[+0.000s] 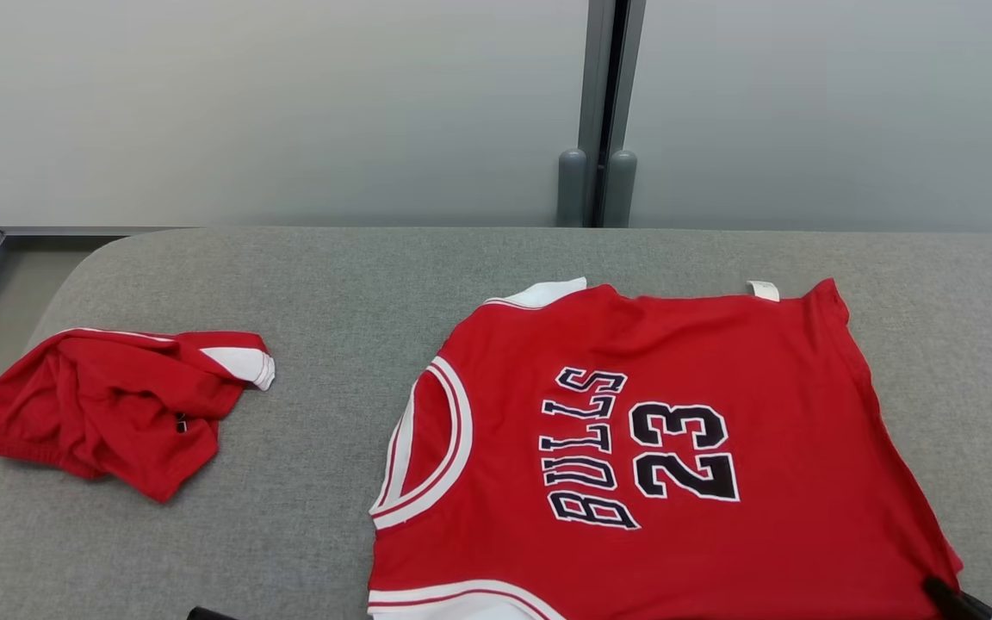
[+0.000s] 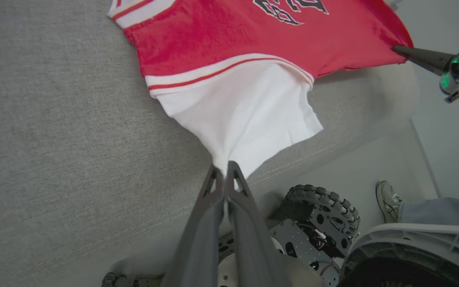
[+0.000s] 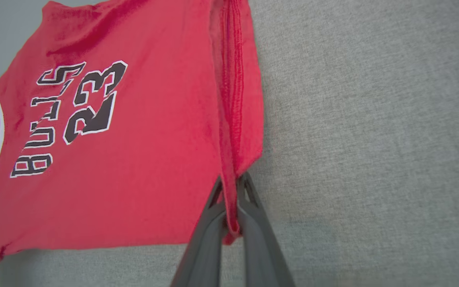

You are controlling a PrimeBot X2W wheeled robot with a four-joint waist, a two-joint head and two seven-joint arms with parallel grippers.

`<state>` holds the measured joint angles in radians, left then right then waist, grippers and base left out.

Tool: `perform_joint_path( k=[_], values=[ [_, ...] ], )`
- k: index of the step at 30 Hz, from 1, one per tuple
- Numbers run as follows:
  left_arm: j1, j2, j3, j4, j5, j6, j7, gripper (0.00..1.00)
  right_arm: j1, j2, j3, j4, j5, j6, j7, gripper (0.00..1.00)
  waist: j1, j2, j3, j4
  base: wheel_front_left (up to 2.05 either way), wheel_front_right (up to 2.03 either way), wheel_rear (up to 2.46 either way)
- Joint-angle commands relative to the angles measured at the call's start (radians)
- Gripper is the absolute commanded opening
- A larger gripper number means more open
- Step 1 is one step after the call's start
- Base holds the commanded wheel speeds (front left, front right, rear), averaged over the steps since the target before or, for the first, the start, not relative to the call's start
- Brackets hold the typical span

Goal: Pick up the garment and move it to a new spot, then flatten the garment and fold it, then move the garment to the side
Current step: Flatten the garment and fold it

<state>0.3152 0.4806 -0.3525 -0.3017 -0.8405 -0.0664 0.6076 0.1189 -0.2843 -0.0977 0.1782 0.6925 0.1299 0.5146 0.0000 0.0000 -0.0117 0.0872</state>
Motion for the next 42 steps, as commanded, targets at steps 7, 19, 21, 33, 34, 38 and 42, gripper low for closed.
perform_joint_path(
  k=[7, 19, 21, 33, 34, 38, 42],
  values=[
    [0.037, 0.032, 0.029, -0.095, -0.032, 0.033, 0.029, 0.00, 0.071, 0.053, -0.123, -0.144, -0.037, 0.002, 0.134, 0.00, 0.0000, 0.0000, 0.010, -0.004, 0.00, 0.00, 0.00],
    [0.020, 0.042, 0.051, -0.163, -0.012, 0.043, 0.014, 0.00, 0.088, 0.132, -0.166, -0.303, -0.056, 0.002, 0.194, 0.00, 0.0000, 0.0000, 0.015, -0.018, 0.00, 0.00, 0.00],
    [-0.003, 0.037, 0.056, -0.167, 0.003, 0.036, -0.005, 0.00, 0.074, 0.133, -0.158, -0.322, -0.047, 0.002, 0.183, 0.00, 0.0000, 0.0000, 0.019, -0.021, 0.00, 0.00, 0.00],
    [-0.351, -0.001, 0.091, -0.015, 0.127, -0.035, -0.191, 0.00, -0.214, 0.061, -0.012, -0.285, 0.065, 0.002, 0.017, 0.00, 0.0000, 0.0000, 0.148, -0.054, 0.00, 0.00, 0.00],
    [-0.401, -0.004, 0.089, 0.012, 0.135, -0.041, -0.208, 0.00, -0.249, 0.051, 0.002, -0.266, 0.085, 0.002, 0.004, 0.00, 0.0000, 0.0000, 0.165, -0.053, 0.00, 0.00, 0.00],
    [-0.621, -0.019, 0.081, 0.158, 0.134, -0.057, -0.277, 0.00, -0.423, -0.001, 0.050, -0.185, 0.143, 0.002, -0.059, 0.00, 0.0000, 0.0000, 0.248, -0.048, 0.00, 0.00, 0.00],
    [-0.870, -0.025, 0.046, 0.315, 0.145, -0.064, -0.341, 0.00, -0.638, -0.039, 0.112, -0.108, 0.238, 0.002, -0.150, 0.00, 0.0000, 0.0000, 0.329, -0.044, 0.00, 0.00, 0.00]
  ],
)
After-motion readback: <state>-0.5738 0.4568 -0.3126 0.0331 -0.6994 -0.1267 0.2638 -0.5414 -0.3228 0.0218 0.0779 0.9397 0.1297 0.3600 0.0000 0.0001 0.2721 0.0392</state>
